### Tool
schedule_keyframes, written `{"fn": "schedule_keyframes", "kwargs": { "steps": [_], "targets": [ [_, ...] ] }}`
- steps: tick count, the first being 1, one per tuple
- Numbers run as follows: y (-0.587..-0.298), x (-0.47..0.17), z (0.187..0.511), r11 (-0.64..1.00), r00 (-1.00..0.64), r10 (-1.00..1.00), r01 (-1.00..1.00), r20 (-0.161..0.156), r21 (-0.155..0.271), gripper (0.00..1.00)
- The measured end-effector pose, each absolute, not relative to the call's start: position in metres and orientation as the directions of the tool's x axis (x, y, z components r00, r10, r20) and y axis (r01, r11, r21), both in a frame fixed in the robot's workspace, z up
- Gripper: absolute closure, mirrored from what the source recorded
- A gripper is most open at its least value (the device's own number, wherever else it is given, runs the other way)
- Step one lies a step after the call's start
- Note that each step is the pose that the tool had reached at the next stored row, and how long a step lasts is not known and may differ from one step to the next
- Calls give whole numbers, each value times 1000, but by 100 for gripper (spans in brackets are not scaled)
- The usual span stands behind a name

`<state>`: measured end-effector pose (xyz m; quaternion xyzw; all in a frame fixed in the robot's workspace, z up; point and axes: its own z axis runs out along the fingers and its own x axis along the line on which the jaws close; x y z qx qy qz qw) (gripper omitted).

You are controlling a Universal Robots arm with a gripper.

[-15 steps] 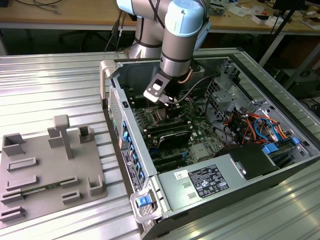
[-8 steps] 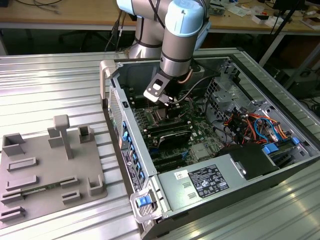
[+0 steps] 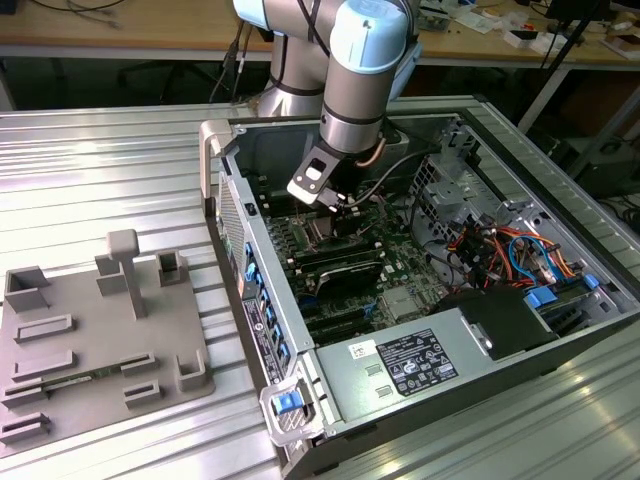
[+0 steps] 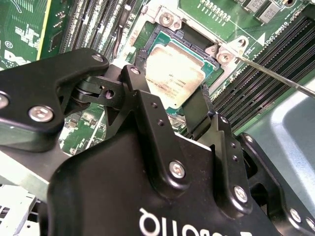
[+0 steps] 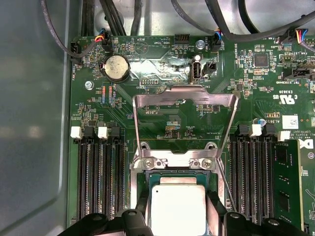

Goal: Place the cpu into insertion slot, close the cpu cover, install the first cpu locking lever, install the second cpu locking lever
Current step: 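Place the cpu into insertion slot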

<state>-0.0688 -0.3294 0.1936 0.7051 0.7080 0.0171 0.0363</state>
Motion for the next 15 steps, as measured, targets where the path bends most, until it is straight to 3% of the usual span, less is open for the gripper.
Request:
{"fn": "schedule_keyframes", "kwargs": {
  "steps": [3, 4, 15],
  "targets": [
    [-330, -69, 194, 5, -3, 1000, 997, -28, 76, 44],
    [-329, -69, 193, 5, -3, 1000, 997, -27, 76, 39],
    [-329, -69, 196, 4, -2, 1000, 997, -27, 76, 39]
  ]
}}
